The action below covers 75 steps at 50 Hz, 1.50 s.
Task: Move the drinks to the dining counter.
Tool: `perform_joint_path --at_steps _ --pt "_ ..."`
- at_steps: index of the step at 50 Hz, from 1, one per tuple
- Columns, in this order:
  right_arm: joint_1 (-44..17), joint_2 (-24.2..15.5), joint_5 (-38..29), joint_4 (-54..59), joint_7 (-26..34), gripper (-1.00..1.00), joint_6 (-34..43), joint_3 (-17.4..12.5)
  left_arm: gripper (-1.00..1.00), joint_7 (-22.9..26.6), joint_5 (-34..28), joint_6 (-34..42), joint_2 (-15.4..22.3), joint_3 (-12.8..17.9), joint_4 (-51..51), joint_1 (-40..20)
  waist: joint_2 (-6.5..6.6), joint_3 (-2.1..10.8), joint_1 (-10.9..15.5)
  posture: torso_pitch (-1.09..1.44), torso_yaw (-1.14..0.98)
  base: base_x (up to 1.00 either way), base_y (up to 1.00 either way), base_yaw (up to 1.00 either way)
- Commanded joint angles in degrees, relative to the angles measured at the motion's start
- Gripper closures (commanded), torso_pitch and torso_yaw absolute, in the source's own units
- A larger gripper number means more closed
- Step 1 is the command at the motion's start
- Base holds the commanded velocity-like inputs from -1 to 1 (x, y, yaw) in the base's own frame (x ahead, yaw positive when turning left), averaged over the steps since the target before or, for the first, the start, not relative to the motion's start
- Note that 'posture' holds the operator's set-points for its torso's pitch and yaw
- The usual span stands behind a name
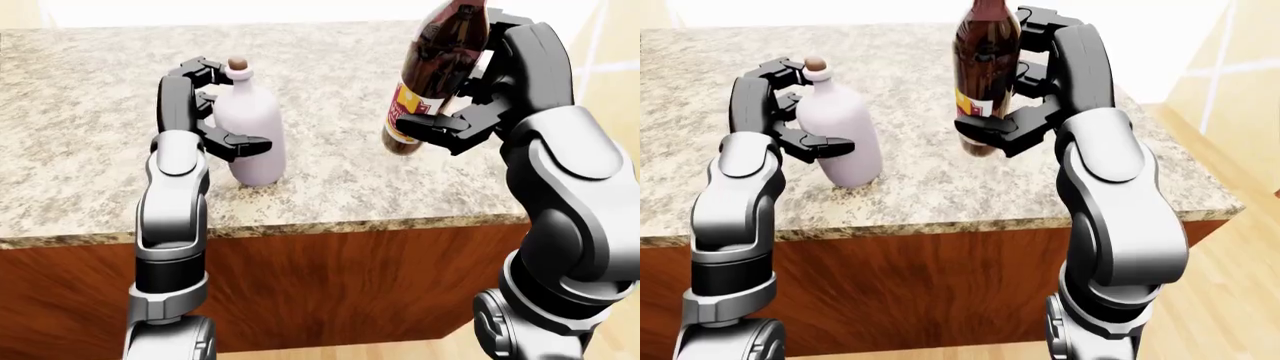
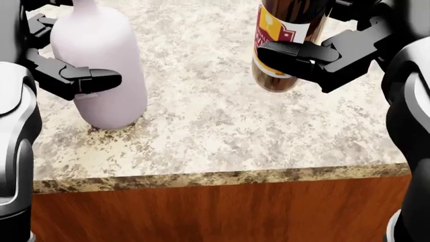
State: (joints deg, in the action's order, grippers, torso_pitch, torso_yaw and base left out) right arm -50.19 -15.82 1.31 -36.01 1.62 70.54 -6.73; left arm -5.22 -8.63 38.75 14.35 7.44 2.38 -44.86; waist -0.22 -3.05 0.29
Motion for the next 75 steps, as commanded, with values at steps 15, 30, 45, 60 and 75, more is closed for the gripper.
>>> perform_joint_path --at_steps 15,30,45,60,75 --pt "-2.1 -0.2 -0.7 -2.3 -0.6 1.0 -3.7 -1.0 0.51 -0.6 -0.7 -3.7 0.4 0.1 1.2 -1.6 0.08 1.82 -0.3 0.0 0.0 0.0 0.0 0.0" --pt "-2.0 -0.2 -0.9 -1.8 -0.4 1.0 -4.2 -1.1 -0.13 -0.2 -1.1 -3.9 -0.1 0.1 1.1 -1.3 0.12 1.73 -0.4 0.0 0.0 0.0 0.0 0.0" --pt "-1.5 0.2 -1.1 -1.8 -0.5 1.0 -4.6 -0.7 -0.42 -0.3 -0.7 -3.9 -0.2 0.1 2.5 0.1 0.15 1.92 -0.3 0.0 0.0 0.0 0.0 0.0" --pt "-2.0 0.9 -1.8 -0.4 -0.5 1.0 -5.4 0.1 -0.91 0.5 -0.8 -2.1 -0.2 0.2 5.3 0.8 0.2 2.09 -0.2 0.0 0.0 0.0 0.0 0.0" --pt "-5.0 5.9 -7.9 12.8 0.8 1.0 -14.3 4.8 -1.0 2.8 1.0 5.0 1.1 2.5 18.1 5.7 0.73 2.24 -0.5 0.0 0.0 0.0 0.0 0.0"
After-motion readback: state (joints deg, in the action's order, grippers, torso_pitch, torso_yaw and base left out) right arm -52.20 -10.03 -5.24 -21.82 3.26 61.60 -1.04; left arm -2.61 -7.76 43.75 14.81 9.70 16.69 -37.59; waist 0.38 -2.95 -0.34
